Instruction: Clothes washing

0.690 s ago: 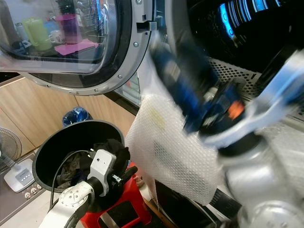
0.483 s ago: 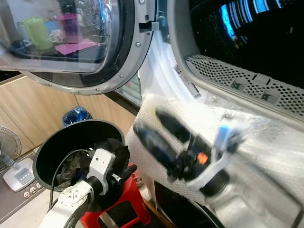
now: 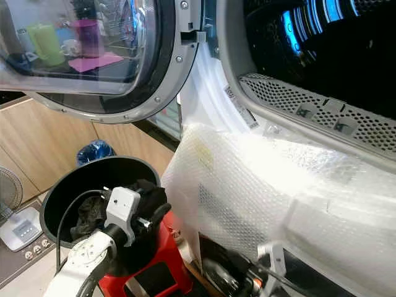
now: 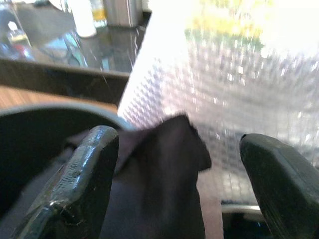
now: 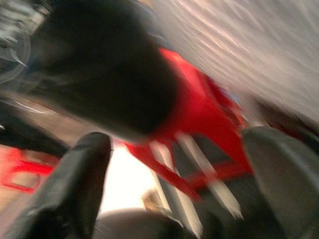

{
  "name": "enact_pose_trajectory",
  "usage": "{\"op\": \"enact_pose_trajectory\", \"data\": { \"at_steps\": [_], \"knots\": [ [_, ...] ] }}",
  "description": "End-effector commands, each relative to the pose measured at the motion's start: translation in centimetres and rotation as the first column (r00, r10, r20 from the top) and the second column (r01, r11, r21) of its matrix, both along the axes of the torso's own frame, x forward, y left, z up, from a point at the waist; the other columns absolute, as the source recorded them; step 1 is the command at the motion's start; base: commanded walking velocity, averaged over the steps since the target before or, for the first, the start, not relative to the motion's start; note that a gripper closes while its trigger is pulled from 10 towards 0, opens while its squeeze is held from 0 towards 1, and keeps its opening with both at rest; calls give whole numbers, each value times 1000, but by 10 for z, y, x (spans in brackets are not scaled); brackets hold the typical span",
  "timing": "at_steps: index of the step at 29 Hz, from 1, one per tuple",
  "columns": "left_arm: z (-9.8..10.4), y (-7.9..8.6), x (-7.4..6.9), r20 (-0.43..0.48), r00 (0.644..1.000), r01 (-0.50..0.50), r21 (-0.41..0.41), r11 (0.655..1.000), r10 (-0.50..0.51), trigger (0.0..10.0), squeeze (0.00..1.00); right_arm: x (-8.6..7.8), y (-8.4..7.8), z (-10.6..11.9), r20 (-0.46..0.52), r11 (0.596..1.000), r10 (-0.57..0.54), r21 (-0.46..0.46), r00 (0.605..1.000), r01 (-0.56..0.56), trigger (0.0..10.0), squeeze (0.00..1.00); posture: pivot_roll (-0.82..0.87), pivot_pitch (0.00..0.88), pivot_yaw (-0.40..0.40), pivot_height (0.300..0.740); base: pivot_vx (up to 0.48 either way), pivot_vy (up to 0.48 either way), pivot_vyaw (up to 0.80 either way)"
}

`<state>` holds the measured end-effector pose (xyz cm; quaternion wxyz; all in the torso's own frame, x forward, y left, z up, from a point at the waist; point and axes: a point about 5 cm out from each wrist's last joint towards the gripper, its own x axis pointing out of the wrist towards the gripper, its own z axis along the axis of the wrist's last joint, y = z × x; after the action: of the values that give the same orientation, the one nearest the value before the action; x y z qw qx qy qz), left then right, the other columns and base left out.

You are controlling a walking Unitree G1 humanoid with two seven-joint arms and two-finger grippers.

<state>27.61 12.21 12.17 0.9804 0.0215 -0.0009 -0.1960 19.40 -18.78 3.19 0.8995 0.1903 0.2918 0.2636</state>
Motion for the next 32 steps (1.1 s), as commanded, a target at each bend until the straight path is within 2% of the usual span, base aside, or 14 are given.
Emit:
{"op": "enact_pose_trajectory", "data": {
  "at_steps": [1, 4, 5, 7, 11, 15, 16, 17, 18, 20, 24, 29, 30, 32],
  "knots": [
    [8, 3, -1, 25, 1000, -15, -13, 1000, 16, 10000, 0, 0, -16, -31, -85, 978, -144, -161, 986, 129, 10000, 0, -102, 106, 12, 740, 0, 0, 0],
    [17, 7, -2, 48, 998, -31, -35, 999, 33, 10000, 0, -1, -29, -65, -181, 914, -353, -275, 918, 297, 10000, 0, -82, 101, 15, 740, 0, 0, 0],
    [17, 7, -2, 48, 998, -31, -35, 999, 33, 10000, 0, -1, -29, -65, -181, 914, -353, -275, 918, 297, 10000, 0, -82, 101, 15, 740, 0, 0, 0],
    [23, 12, -4, 59, 997, -55, -39, 998, 57, 10000, 0, -9, -31, -87, -253, 862, -456, -364, 853, 353, 10000, 0, -74, 100, 17, 740, 0, 0, 0],
    [24, 16, -5, 59, 995, -79, -50, 996, 82, 10000, 0, -13, -30, -94, -272, 838, -496, -398, 824, 373, 10000, 0, -74, 100, 17, 740, 0, 0, 0],
    [23, 32, -5, 26, 981, -190, -98, 977, 194, 10000, 0, -22, -24, -110, -299, 792, -539, -496, 787, 354, 10000, 0, -46, 94, 15, 740, 0, 0, 0],
    [21, 39, -4, 10, 972, -233, -109, 966, 236, 10000, 380, -26, -23, -115, -310, 775, -558, -526, 770, 350, 10000, 0, -46, 94, 15, 740, 0, 0, 0],
    [21, 39, -4, 10, 972, -233, -109, 966, 236, 10000, 380, -26, -23, -115, -310, 775, -558, -526, 770, 350, 10000, 0, -46, 94, 15, 740, 0, 0, 0],
    [17, 51, -4, -33, 954, -301, -153, 941, 299, 10000, 1000, -34, -21, -121, -322, 745, -592, -568, 739, 350, 10000, 0, -29, 87, 9, 740, 0, 0, 0],
    [14, 61, -3, -69, 934, -358, -199, 912, 351, 10000, 1000, -38, -20, -124, -327, 729, -614, -585, 719, 356, 10000, 0, -26, 85, 6, 740, 0, 0, 0],
    [6, 72, 0, -120, 919, -394, -247, 885, 375, 10000, 1000, -42, -20, -126, -337, 726, -612, -599, 716, 339, 10000, 0, -27, 80, 0, 740, 0, 0, 0],
    [0, 85, 4, -158, 898, -439, -267, 858, 410, 10000, 1000, -40, -17, -126, -329, 733, -596, -595, 732, 330, 10000, 0, -32, 74, -4, 740, 0, 0, 0],
    [-5, 93, 8, -197, 888, -457, -282, 843, 416, 10000, 1000, -38, -16, -126, -320, 728, -600, -598, 734, 335, 10000, 0, -39, 64, -11, 740, 0, 0, 0],
    [-8, 96, 11, -212, 887, -457, -284, 843, 410, 10000, 1000, -38, -16, -126, -315, 727, -596, -602, 739, 331, 10000, 0, -39, 59, -15, 740, 0, 0, 0]
  ]
}}
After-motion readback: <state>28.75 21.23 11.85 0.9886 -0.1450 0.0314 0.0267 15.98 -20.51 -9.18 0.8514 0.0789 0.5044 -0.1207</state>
